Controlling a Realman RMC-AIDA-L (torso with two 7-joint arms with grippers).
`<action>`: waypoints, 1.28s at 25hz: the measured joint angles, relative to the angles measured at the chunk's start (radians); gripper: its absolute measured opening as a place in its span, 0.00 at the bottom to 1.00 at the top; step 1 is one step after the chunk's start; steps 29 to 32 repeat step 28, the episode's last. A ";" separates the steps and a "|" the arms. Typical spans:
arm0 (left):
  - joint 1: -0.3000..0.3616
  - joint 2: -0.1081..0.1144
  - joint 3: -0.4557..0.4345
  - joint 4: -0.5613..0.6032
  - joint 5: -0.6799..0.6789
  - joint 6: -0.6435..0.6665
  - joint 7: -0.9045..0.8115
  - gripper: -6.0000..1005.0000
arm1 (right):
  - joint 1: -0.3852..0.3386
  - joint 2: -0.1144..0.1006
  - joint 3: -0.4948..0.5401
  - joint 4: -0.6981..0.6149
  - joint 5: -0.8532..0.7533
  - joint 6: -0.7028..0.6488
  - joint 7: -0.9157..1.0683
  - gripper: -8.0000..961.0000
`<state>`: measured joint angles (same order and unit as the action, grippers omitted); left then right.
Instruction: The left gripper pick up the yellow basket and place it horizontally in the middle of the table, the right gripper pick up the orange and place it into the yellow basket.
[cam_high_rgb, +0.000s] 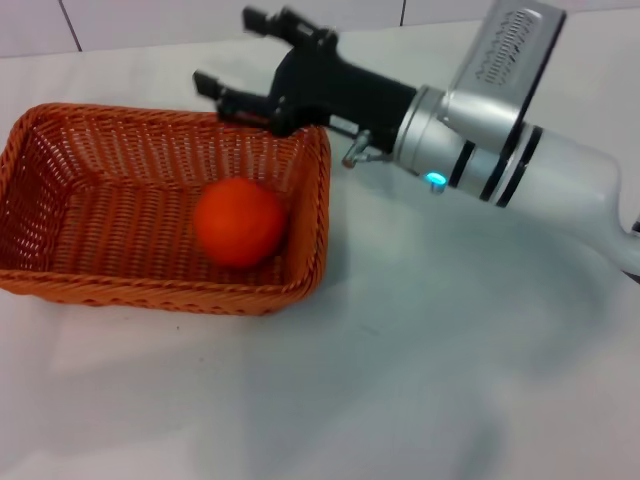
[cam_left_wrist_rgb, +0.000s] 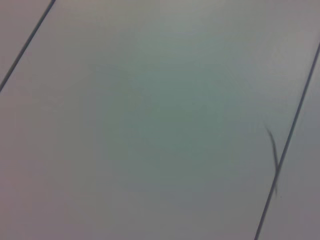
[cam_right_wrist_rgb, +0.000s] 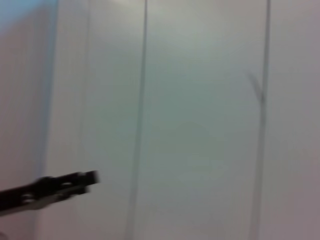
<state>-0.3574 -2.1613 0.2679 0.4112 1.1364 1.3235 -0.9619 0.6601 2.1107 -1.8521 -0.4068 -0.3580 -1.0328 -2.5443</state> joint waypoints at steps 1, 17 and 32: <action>0.000 0.000 0.000 0.000 0.000 0.000 0.008 0.70 | -0.009 0.000 0.003 0.002 0.041 0.002 -0.058 0.94; 0.031 0.000 -0.088 -0.048 -0.002 -0.019 0.192 0.70 | -0.141 -0.012 0.494 0.150 0.366 0.046 -0.287 0.99; 0.050 -0.002 -0.092 -0.054 -0.003 -0.013 0.211 0.70 | -0.173 -0.012 0.518 0.216 0.358 0.020 -0.287 0.99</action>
